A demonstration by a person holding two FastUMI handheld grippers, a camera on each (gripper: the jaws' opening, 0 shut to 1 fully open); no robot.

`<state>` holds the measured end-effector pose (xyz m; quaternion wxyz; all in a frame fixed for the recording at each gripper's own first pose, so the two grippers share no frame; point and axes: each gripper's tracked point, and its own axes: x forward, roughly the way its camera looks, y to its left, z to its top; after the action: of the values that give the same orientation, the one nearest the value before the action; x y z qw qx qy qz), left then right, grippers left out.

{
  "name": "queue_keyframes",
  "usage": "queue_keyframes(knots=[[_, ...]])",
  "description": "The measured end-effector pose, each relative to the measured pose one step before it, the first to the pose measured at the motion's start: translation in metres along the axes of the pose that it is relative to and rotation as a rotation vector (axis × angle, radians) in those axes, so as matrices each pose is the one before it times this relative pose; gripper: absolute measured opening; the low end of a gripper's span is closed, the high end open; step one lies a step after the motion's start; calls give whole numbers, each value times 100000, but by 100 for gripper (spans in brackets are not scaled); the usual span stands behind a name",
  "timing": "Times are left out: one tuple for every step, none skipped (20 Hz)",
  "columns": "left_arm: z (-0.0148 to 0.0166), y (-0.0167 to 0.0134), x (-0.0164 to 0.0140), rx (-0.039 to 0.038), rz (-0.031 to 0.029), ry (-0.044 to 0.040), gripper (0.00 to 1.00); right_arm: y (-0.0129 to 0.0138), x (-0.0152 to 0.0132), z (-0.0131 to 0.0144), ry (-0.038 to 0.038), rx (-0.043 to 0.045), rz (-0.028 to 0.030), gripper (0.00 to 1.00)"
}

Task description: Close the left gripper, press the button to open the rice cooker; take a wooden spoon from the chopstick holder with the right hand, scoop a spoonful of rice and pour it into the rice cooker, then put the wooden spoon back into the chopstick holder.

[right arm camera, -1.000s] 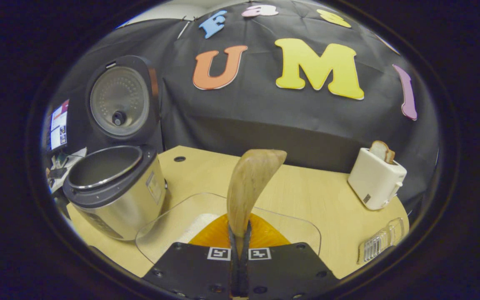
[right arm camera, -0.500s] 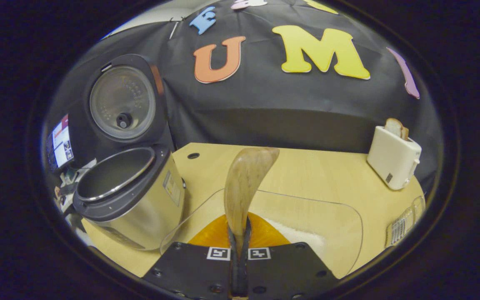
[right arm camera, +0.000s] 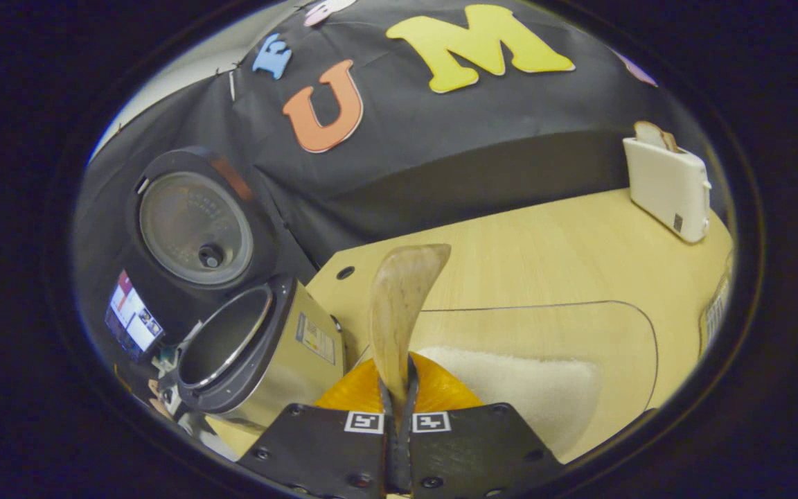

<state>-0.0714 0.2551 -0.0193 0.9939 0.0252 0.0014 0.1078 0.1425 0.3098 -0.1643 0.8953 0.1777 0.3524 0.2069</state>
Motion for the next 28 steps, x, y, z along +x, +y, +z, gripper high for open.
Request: queue_keyframes(knots=[[-106,-195,-10,-644,-412,344,99,72,-22,155,-155,2695,794,1],[-105,-86,93,-519,-374,238,99,-15,-102,178,-216,2445,663,0],[62,-178,80,-243,-130,316,99,-124,-63,66,-145,2852,903,0],[2,-133,22,-43,-154,210,99,-113,-10,118,-52,3626,994,0],[26,-112,-105,193,-213,-195,99,-291,2,126,189,4226,1162,0],[139,-166,70,397,-236,-354,99,-314,-58,180,294,4718,1018,1],[36,-146,79,332,-233,-176,99,-460,-219,83,119,4713,1045,1],[69,-121,31,71,-205,40,99,365,-248,491,-473,1805,2099,1],[-85,-8,59,-66,-49,44,99,35,-530,293,-1301,1902,1255,0],[-7,-40,18,-218,-15,-1,99,245,-332,164,-814,2140,1210,0],[15,-7,38,-372,-43,108,99,145,-284,197,-685,1807,628,0],[5,-55,-62,-342,-4,-108,99,-17,-322,269,-209,2054,446,0],[131,-19,-6,-242,89,-335,99,-20,-359,346,-510,2504,720,0],[210,-2,-30,-177,150,-430,99,25,-332,293,-421,2511,953,0],[73,73,6,-196,169,-399,99,65,-238,319,-708,1780,819,0],[163,-44,22,-155,253,-684,99,104,-144,282,-272,1057,469,0],[231,-31,-24,60,-95,-853,99,180,-369,362,-931,1130,996,0],[197,-213,28,209,-183,-850,99,296,-265,525,-1227,915,1340,0],[40,-174,-64,179,-359,-275,99,457,-390,531,-1455,669,1070,0],[79,-64,68,76,-274,-136,99,403,-247,678,-1547,443,958,0],[53,-123,-11,65,-165,-60,99,512,-262,667,-1395,245,831,1],[59,-197,1,228,-404,-169,99,436,-112,592,-1244,252,736,0],[158,-152,-47,122,-324,-221,99,613,-121,633,-1086,89,640,0],[77,-198,-56,-38,-471,-149,99,607,-41,517,-841,62,769,0],[185,-185,-24,-133,-480,-332,99,868,70,417,-659,238,959,0],[128,-168,-69,-151,-564,-199,99,1017,234,442,-687,-339,899,0],[-75,3,-36,15,-339,-149,99,1184,304,113,168,-1779,902,0],[103,60,-86,114,127,-313,99,1327,516,212,-56,-2018,926,0]])
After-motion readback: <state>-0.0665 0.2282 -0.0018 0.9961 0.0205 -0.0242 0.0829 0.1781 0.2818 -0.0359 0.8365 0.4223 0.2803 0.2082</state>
